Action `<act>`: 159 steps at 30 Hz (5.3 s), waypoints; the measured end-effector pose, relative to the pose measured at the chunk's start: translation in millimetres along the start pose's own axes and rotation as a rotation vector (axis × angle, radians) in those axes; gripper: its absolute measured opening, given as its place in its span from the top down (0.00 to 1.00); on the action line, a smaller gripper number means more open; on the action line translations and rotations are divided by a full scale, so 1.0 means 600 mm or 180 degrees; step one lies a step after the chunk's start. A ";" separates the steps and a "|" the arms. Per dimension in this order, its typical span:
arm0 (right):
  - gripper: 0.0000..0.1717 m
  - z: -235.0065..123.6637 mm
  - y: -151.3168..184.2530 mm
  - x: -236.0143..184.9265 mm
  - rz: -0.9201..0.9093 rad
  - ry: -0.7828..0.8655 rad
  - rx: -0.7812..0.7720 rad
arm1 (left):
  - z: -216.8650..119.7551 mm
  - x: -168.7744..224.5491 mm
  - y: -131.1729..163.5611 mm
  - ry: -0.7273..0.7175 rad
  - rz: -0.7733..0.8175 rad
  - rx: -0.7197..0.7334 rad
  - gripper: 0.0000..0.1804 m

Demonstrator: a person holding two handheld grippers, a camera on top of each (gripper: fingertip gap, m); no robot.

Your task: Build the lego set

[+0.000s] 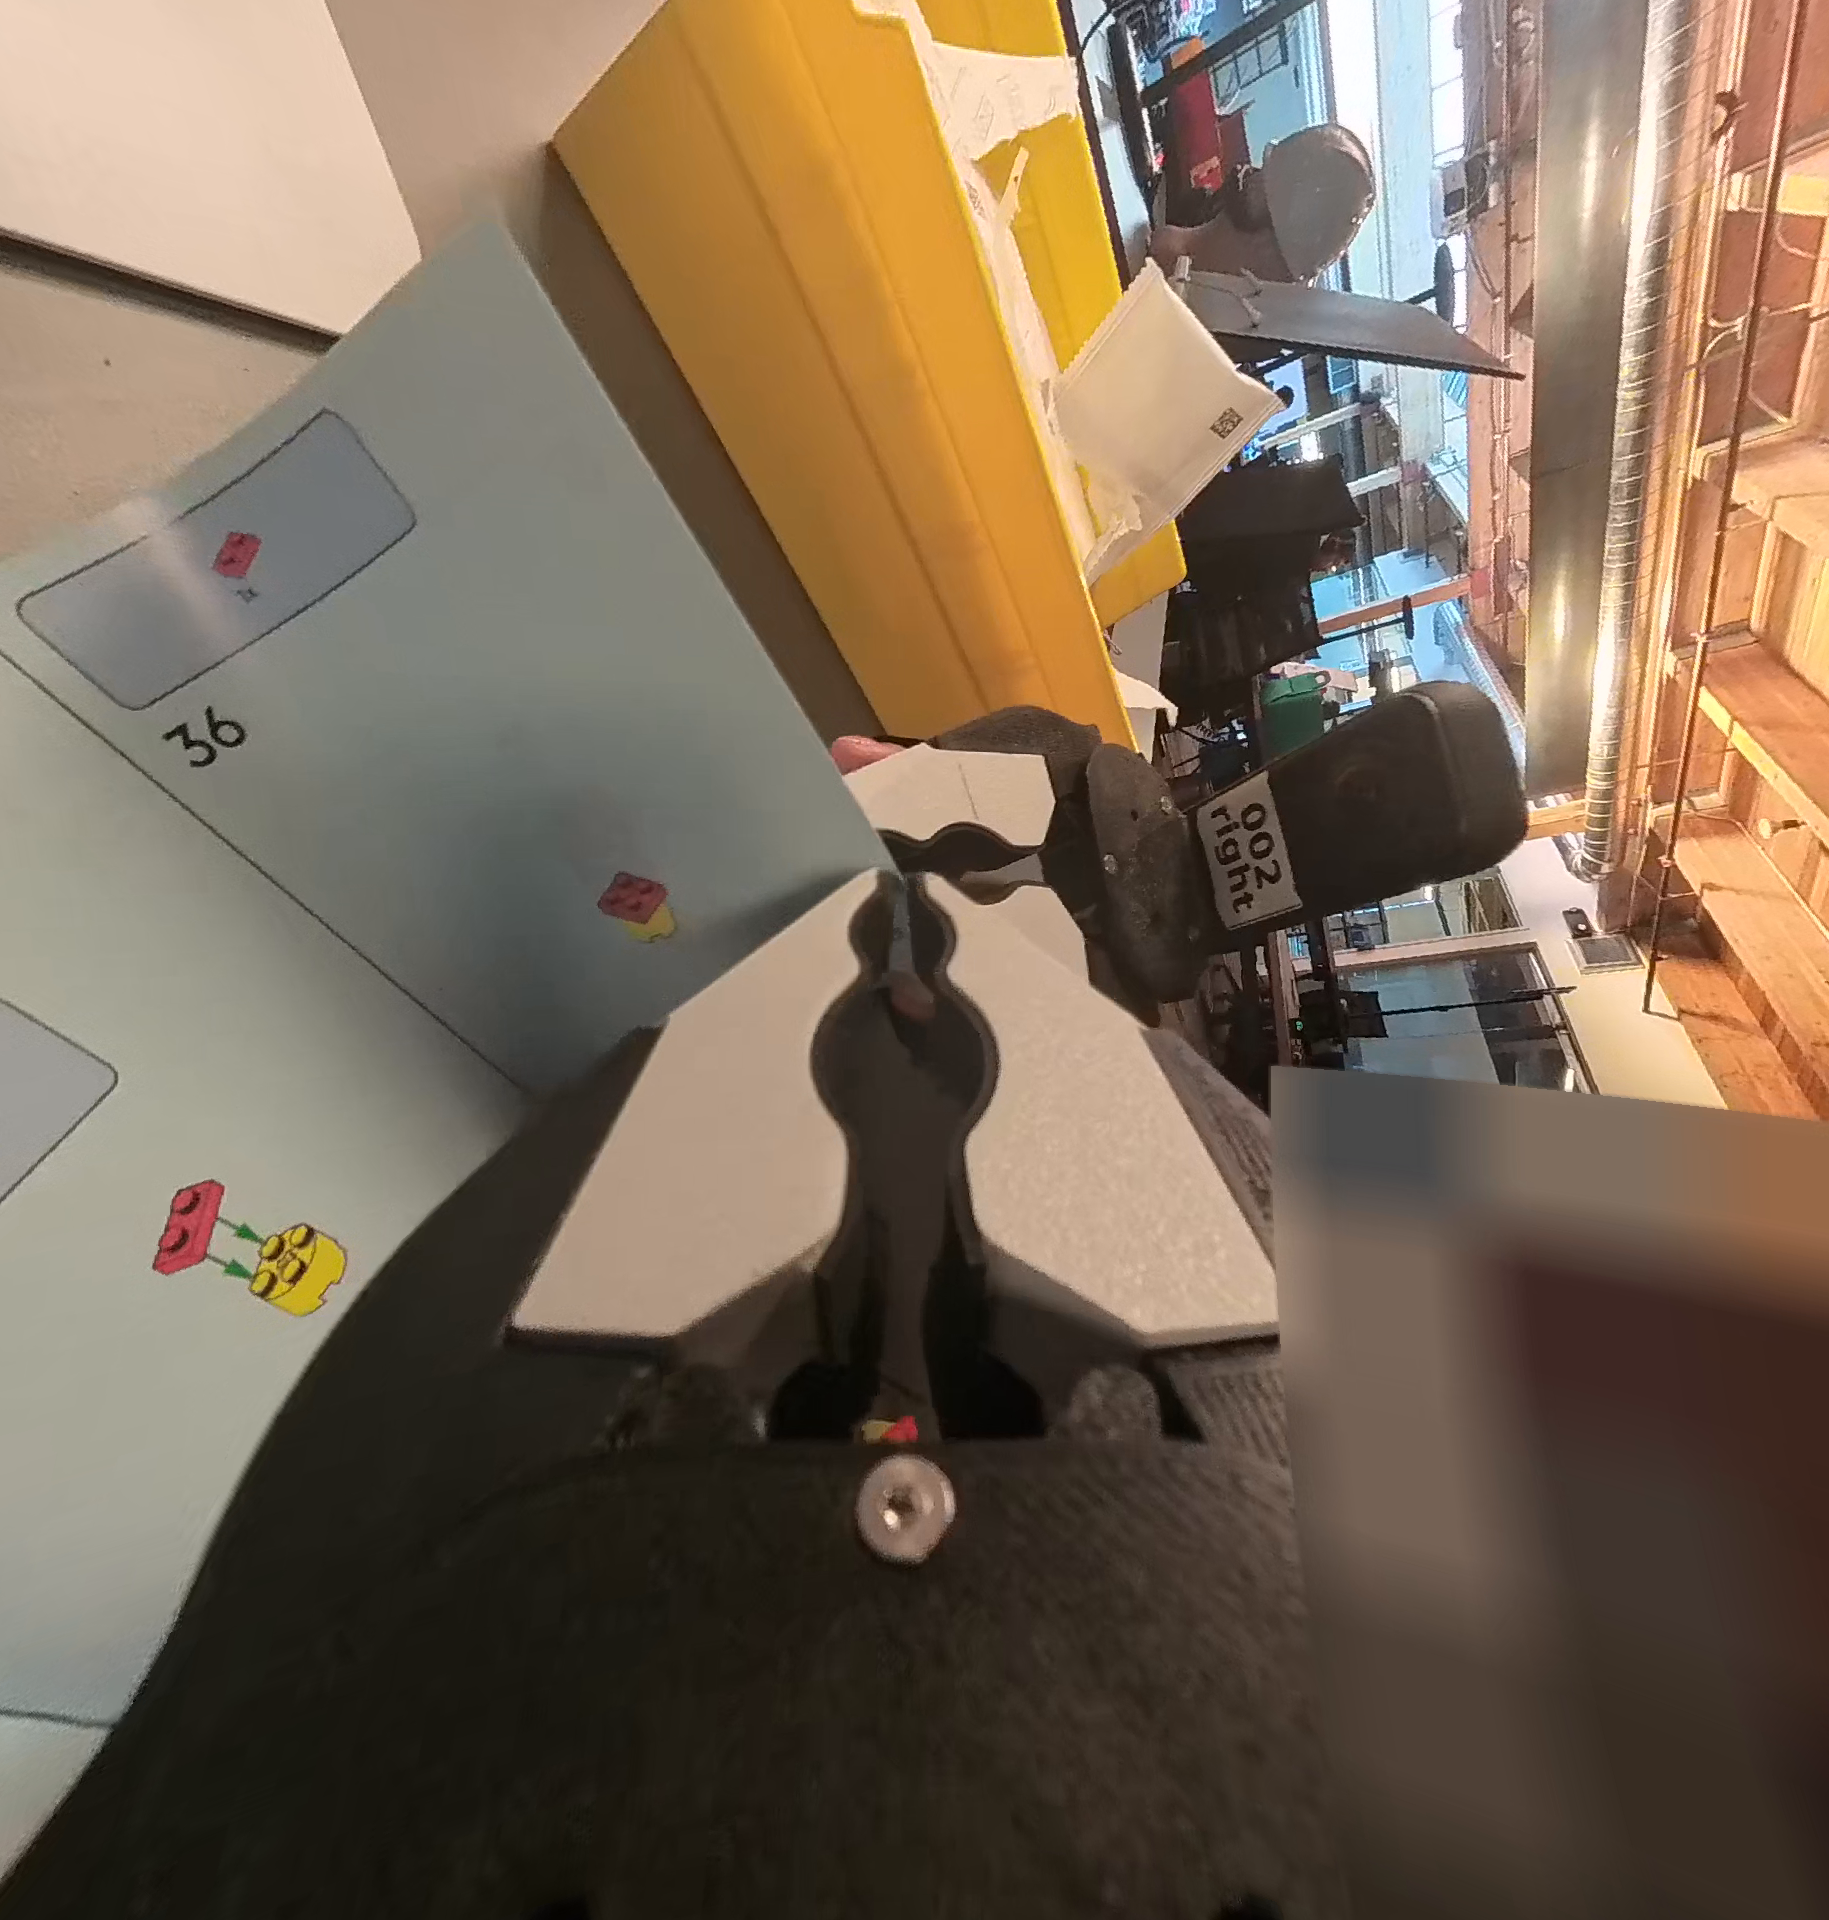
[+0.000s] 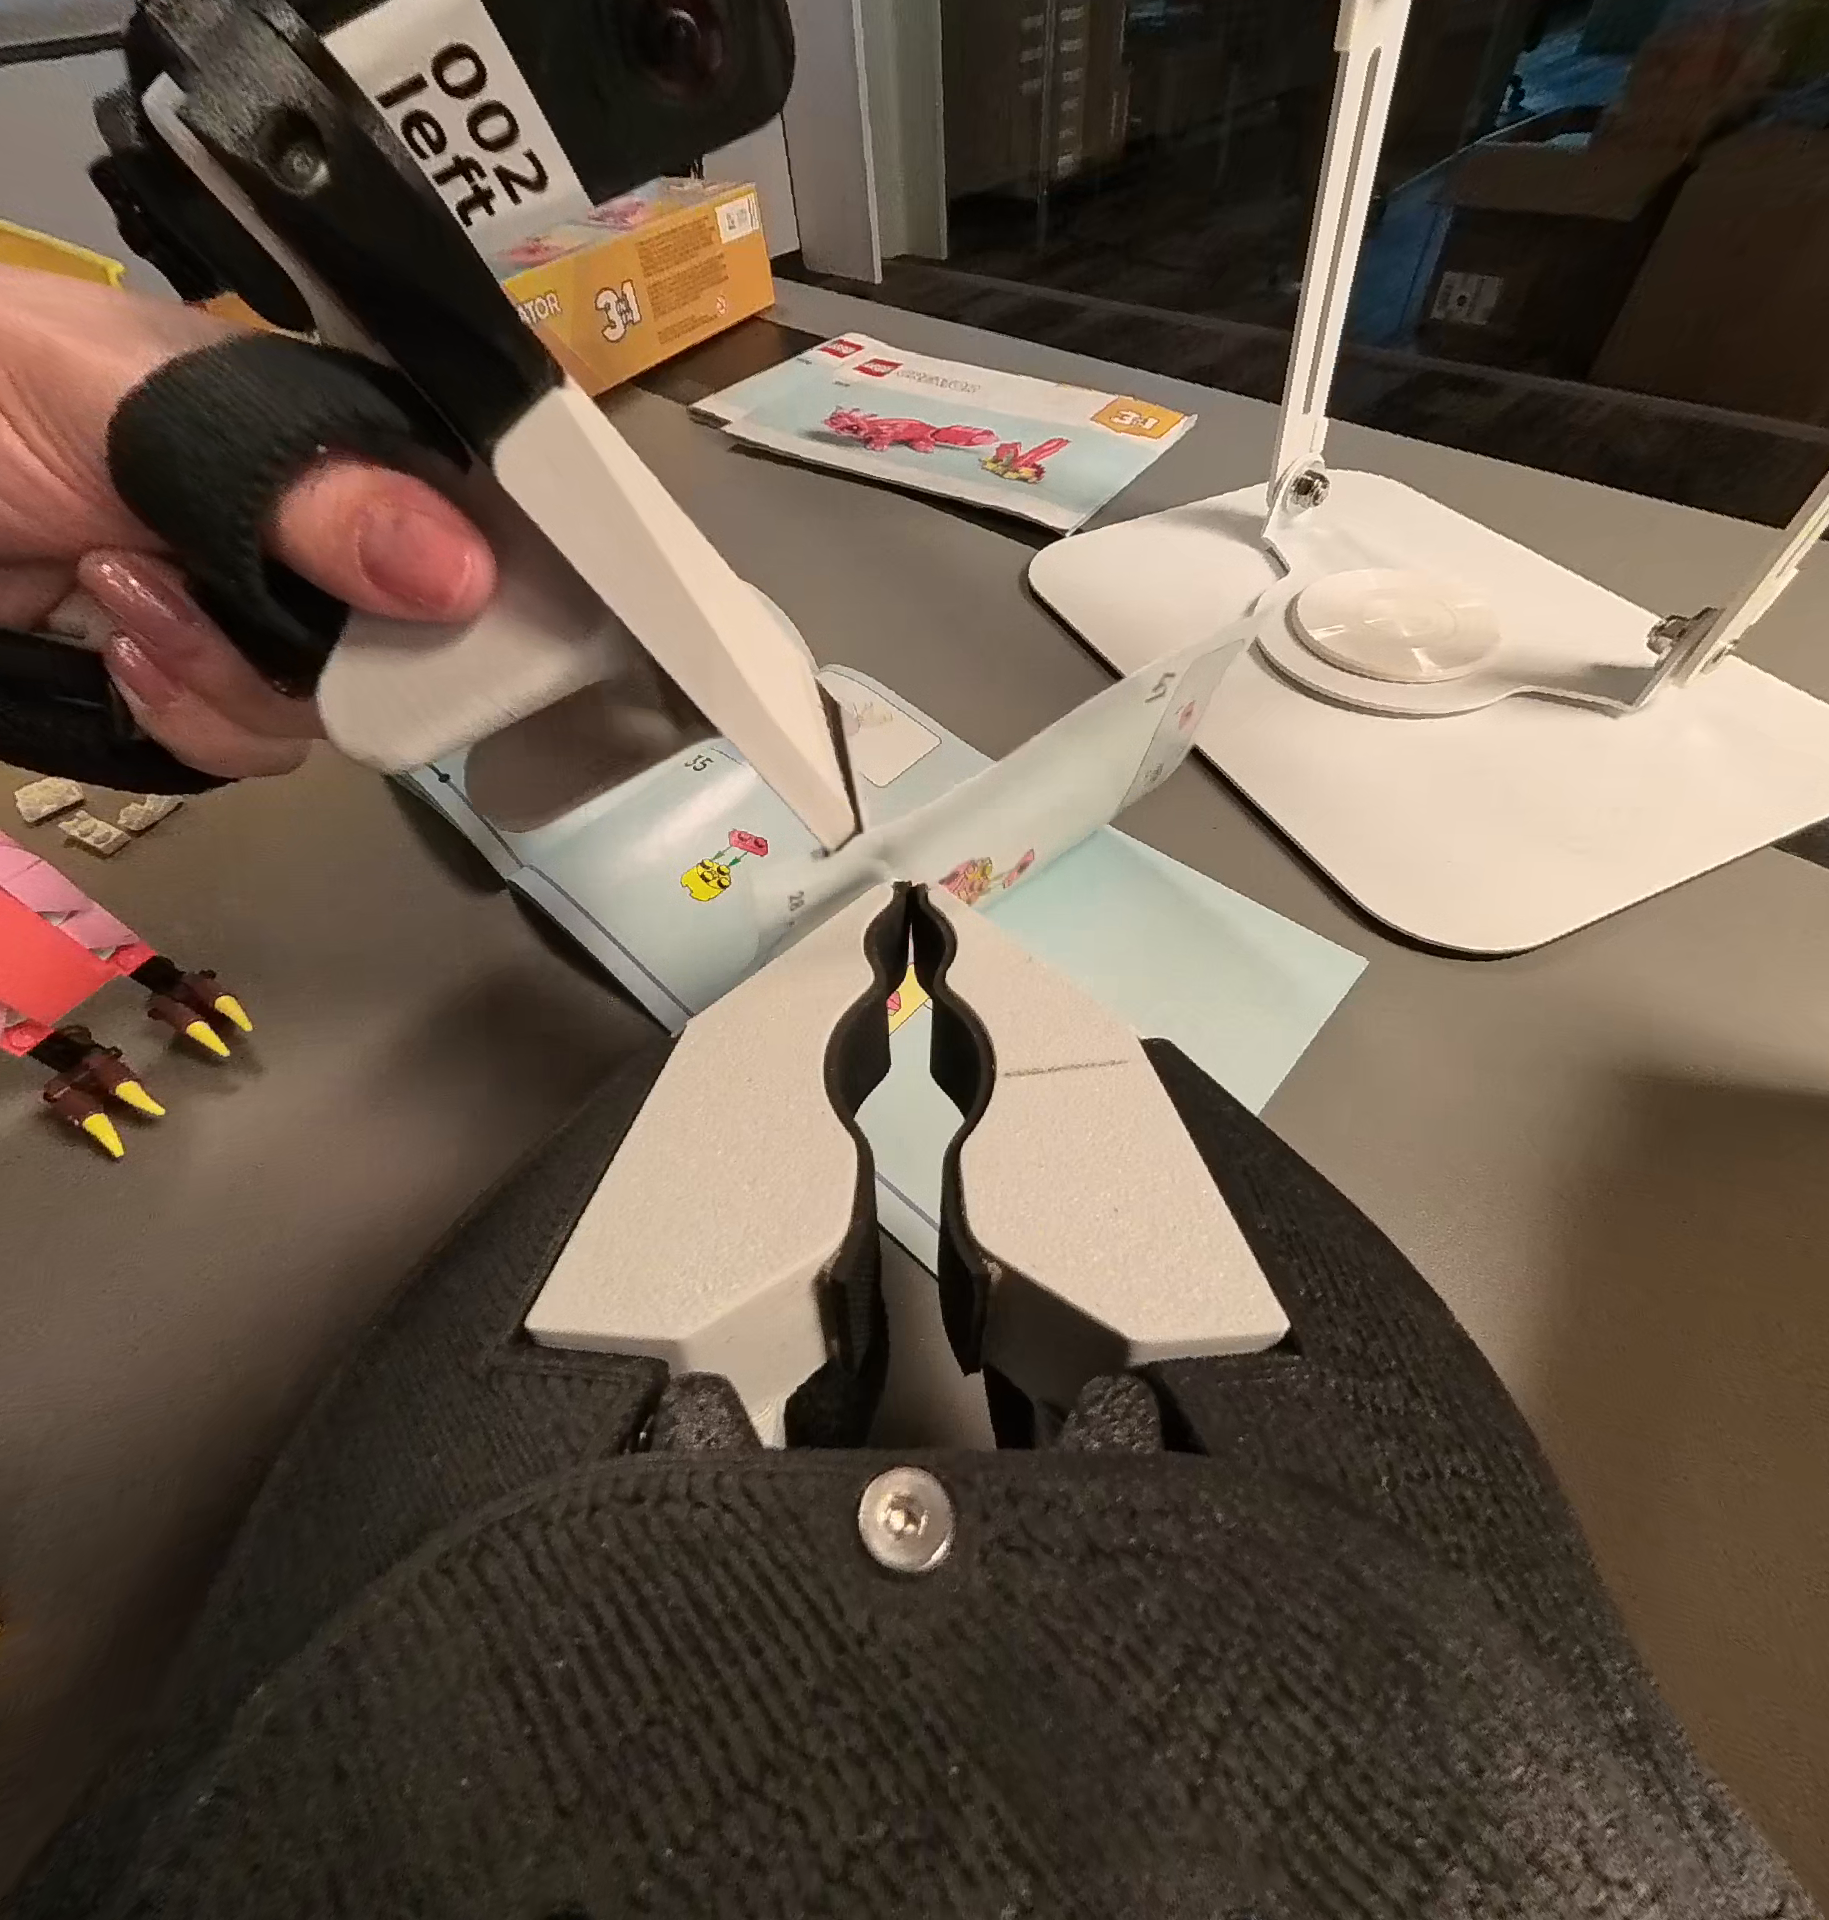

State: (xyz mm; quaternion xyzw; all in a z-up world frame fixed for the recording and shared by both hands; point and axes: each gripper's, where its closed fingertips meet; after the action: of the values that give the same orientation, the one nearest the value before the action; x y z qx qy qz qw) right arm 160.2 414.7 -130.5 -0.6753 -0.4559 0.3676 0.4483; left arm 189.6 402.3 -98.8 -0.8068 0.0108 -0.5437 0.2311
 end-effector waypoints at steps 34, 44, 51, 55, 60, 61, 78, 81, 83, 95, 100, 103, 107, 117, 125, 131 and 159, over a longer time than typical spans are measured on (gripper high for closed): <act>0.83 -0.005 -0.047 -0.074 -0.0925 0.0467 0.0674 | -0.095 0.047 -0.015 0.0404 0.0311 0.0465 1.00; 0.95 -0.055 -0.030 0.002 -0.0751 0.1401 0.0512 | -0.137 0.023 -0.018 -0.0277 0.0734 0.0646 1.00; 0.97 -0.160 -0.059 0.084 -0.0547 0.2171 0.1234 | -0.100 -0.015 0.014 -0.1476 0.2040 -0.0348 0.81; 0.99 -0.178 -0.066 0.085 -0.0712 0.2376 0.1365 | -0.012 -0.042 0.035 -0.1603 0.2723 -0.1131 0.77; 0.99 -0.184 -0.064 0.095 -0.0617 0.2392 0.1427 | 0.068 -0.092 0.048 -0.1635 0.2983 -0.1691 0.73; 0.99 -0.186 -0.064 0.097 -0.0574 0.2389 0.1443 | 0.077 -0.098 0.050 -0.1619 0.3005 -0.1746 0.73; 1.00 -0.176 -0.061 0.100 -0.0477 0.2280 0.1414 | 0.097 -0.108 0.049 -0.1786 0.3406 -0.2027 0.70; 1.00 -0.175 -0.061 0.099 -0.0477 0.2264 0.1405 | 0.099 -0.104 0.053 -0.1803 0.3540 -0.2061 0.82; 1.00 -0.173 -0.060 0.098 -0.0473 0.2248 0.1393 | 0.100 -0.102 0.059 -0.1746 0.3486 -0.2077 0.88; 1.00 -0.169 -0.059 0.097 -0.0483 0.2215 0.1360 | 0.080 -0.108 0.055 -0.1557 0.2812 -0.1855 1.00; 1.00 -0.162 -0.058 0.094 -0.0518 0.2166 0.1309 | 0.053 -0.107 0.037 -0.1645 0.2832 -0.1657 1.00; 1.00 -0.151 -0.056 0.091 -0.0568 0.2114 0.1203 | 0.032 -0.115 0.032 -0.1745 0.2890 -0.1622 1.00; 1.00 -0.146 -0.055 0.088 -0.0618 0.2108 0.1166 | 0.018 -0.122 0.027 -0.2017 0.3048 -0.1597 0.73; 1.00 -0.138 -0.056 0.082 -0.0661 0.2053 0.1139 | -0.045 -0.141 0.055 -0.2457 0.3044 -0.2138 0.65; 1.00 -0.133 -0.056 0.076 -0.0739 0.2020 0.1103 | -0.099 -0.117 0.038 -0.2605 0.2824 -0.1626 0.78; 1.00 -0.078 -0.033 0.041 -0.1055 0.1583 0.0568 | -0.140 -0.107 0.021 -0.2762 0.2766 -0.1134 0.86; 0.99 0.126 -0.044 -0.041 -0.2950 0.1477 -0.0101 | -0.242 -0.101 0.019 -0.2111 0.2039 0.0992 0.80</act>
State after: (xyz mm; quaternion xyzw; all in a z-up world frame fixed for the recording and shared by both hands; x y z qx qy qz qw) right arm 76.4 416.7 -128.4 -0.4730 -0.6012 -0.0360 0.6430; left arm 39.6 356.1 -112.2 -0.8484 0.1028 -0.1540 0.4959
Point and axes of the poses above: each gripper's, where its closed fingertips meet, z out along the fingers, y out of its underside, x = y × z across the jaws, and after that the axes turned 1 degree about z, right-handed
